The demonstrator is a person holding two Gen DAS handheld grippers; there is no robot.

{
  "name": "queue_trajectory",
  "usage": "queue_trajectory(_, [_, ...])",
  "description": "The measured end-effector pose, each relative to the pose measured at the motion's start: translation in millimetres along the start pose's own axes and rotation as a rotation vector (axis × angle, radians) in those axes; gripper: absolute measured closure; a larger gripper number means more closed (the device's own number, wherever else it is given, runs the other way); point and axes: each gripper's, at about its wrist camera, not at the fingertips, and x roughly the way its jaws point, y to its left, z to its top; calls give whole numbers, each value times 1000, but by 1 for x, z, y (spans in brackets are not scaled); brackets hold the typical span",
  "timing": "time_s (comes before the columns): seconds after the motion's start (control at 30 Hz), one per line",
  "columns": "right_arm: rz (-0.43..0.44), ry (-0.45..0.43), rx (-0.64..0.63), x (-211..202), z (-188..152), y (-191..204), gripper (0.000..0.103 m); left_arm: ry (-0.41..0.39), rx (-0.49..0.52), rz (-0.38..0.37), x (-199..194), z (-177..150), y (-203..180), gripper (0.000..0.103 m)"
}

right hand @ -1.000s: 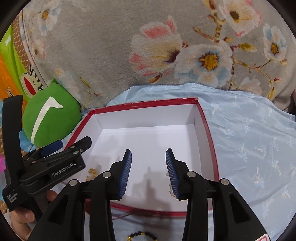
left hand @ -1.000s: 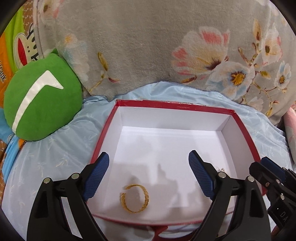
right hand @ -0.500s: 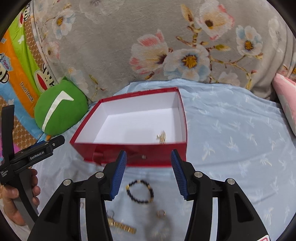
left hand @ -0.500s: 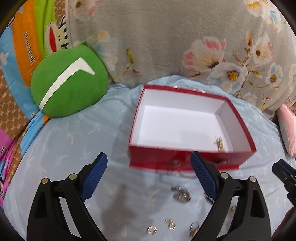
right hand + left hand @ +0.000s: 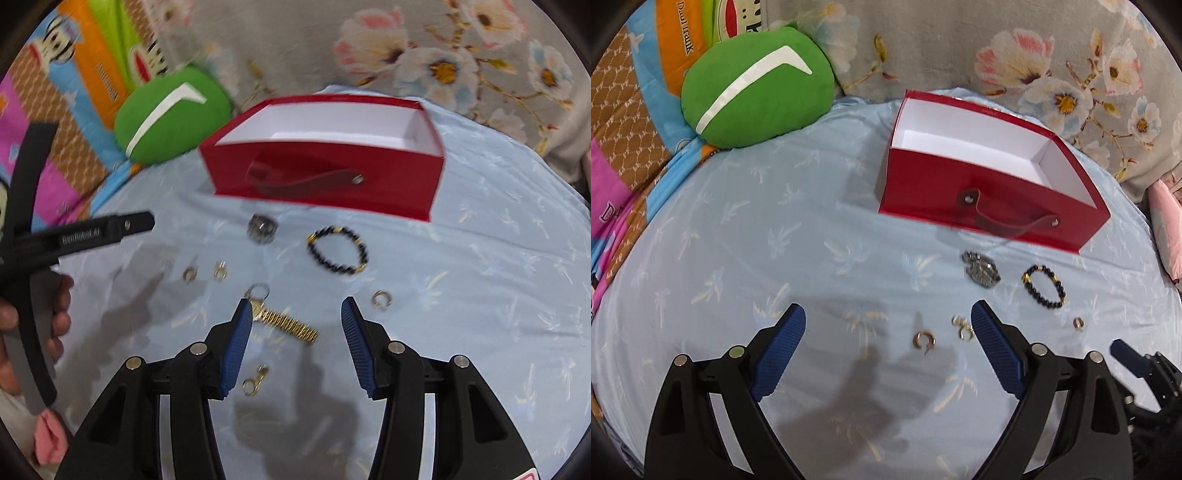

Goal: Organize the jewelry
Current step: 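Withdraw both grippers from the box back toward the remaining jewelry, then grasp the gold watch by its face with the right gripper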

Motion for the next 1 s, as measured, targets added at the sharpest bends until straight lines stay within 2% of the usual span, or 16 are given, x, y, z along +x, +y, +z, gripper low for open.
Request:
queue_trajectory(0.3, [51, 67, -117, 37, -8, 33, 53, 38, 7, -1, 0, -21, 4, 14])
queue_trajectory(0.53, [94, 124, -249, 74, 3, 48, 53, 45, -16, 6, 0, -23, 14, 14])
queue_trajectory(0.7, [108, 141, -265, 83, 6, 45, 54, 49, -34, 8, 2, -21, 21, 14])
queue_trajectory(0.8, [109, 151, -276, 83, 5, 44, 59, 54, -41, 5, 5, -20, 22, 14])
queue_trajectory(0.87, [110, 158, -277, 82, 5, 43, 67, 58, -40, 1, 7, -19, 21, 14])
queue_trajectory(0.93, [116, 168, -265, 80, 5, 40, 80, 60, -35, -4, 9, -18, 18, 14])
queue_trajectory(1.0, [126, 181, -240, 79, 5, 36, 81, 61, -26, -9, 11, -17, 14, 14])
